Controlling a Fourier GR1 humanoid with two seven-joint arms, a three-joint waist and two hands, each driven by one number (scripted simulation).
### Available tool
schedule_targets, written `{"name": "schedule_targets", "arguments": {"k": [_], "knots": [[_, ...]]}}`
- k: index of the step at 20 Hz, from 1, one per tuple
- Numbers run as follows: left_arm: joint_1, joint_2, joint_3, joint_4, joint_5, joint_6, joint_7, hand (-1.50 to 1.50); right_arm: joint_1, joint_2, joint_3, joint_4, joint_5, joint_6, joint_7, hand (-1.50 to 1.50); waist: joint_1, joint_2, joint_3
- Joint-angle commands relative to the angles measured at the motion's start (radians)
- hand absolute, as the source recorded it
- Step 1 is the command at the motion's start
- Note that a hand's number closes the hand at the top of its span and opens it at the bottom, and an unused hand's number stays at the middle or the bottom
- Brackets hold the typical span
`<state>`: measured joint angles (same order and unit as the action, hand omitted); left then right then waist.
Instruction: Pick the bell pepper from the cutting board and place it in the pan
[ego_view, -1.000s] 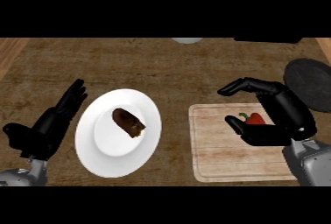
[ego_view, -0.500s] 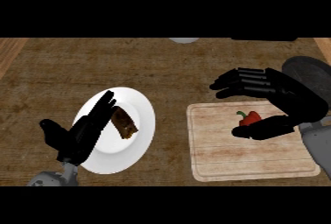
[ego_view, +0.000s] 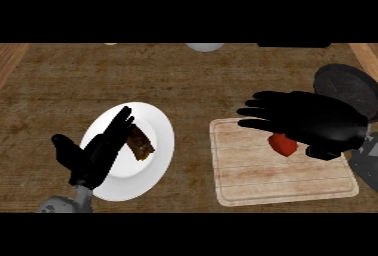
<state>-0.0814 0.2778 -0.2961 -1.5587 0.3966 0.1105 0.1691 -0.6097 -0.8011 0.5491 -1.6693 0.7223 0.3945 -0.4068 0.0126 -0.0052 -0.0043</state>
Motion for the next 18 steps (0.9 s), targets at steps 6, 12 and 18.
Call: {"name": "schedule_targets", "arguments": {"k": [6, 12, 18], "knots": [[0.0, -0.01, 0.018, 0.024, 0.009, -0.015, -0.012, 0.0, -0.02, -0.031, 0.294, -0.175, 0.367, 0.293, 0.326, -1.5, -0.024, -0.005, 0.001], [-0.009, 0.003, 0.044, 0.011, 0.001, -0.018, 0.018, 0.0, 0.054, 0.109, 0.386, -0.222, 0.496, 0.486, 0.525, -1.5, -0.015, 0.001, 0.003], [0.016, -0.01, 0.075, 0.05, -0.012, -0.094, -0.031, 0.0, 0.177, 0.112, 0.325, -0.24, 0.582, 0.429, 0.516, -1.5, -0.013, 0.004, 0.004]]}}
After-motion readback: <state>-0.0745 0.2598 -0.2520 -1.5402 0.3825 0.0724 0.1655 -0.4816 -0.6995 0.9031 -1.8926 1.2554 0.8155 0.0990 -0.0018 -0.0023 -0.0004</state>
